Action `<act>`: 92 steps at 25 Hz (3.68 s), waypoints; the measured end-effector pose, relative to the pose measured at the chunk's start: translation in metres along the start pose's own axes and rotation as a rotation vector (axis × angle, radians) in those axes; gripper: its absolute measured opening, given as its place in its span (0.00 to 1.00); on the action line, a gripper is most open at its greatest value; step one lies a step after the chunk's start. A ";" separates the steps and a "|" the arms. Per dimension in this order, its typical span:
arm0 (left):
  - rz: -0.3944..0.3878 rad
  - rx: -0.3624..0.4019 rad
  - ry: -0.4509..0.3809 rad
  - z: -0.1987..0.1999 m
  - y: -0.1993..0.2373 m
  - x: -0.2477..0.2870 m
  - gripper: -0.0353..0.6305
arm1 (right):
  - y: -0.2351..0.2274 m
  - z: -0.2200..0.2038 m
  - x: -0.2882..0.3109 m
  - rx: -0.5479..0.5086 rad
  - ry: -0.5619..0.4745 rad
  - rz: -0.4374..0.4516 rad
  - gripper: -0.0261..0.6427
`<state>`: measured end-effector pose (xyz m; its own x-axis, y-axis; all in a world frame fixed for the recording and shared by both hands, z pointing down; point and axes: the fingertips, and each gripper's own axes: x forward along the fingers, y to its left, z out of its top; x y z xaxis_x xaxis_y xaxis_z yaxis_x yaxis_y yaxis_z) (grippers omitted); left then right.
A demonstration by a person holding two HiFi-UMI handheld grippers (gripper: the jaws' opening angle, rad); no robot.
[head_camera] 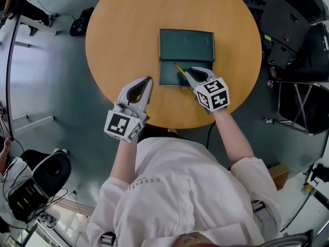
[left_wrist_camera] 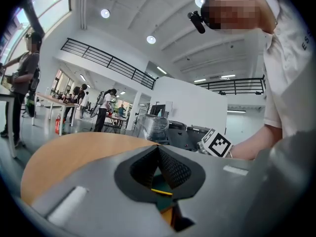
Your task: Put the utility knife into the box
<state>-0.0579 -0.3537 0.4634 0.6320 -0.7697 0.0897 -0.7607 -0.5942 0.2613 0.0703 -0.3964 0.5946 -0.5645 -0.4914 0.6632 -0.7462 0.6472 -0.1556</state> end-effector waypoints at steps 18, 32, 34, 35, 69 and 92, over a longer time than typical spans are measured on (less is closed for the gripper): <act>-0.071 0.149 -0.086 0.019 -0.133 -0.079 0.08 | 0.094 0.023 -0.204 -0.026 -0.546 -0.058 0.03; -0.023 0.099 -0.074 -0.011 -0.199 -0.142 0.08 | 0.154 -0.043 -0.249 -0.023 -0.495 0.048 0.03; -0.032 0.100 -0.071 -0.012 -0.203 -0.144 0.08 | 0.157 -0.044 -0.253 -0.009 -0.499 0.054 0.03; -0.034 0.100 -0.069 -0.013 -0.203 -0.145 0.08 | 0.160 -0.044 -0.254 -0.006 -0.501 0.063 0.03; -0.120 0.111 -0.065 -0.059 -0.307 -0.343 0.08 | 0.342 -0.170 -0.347 0.000 -0.492 -0.049 0.03; -0.110 0.112 -0.075 -0.060 -0.331 -0.332 0.08 | 0.329 -0.180 -0.367 -0.034 -0.496 -0.090 0.03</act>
<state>-0.0070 0.1126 0.4044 0.7026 -0.7115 -0.0063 -0.7021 -0.6947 0.1566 0.0955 0.1019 0.4319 -0.6040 -0.7588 0.2438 -0.7926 0.6039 -0.0843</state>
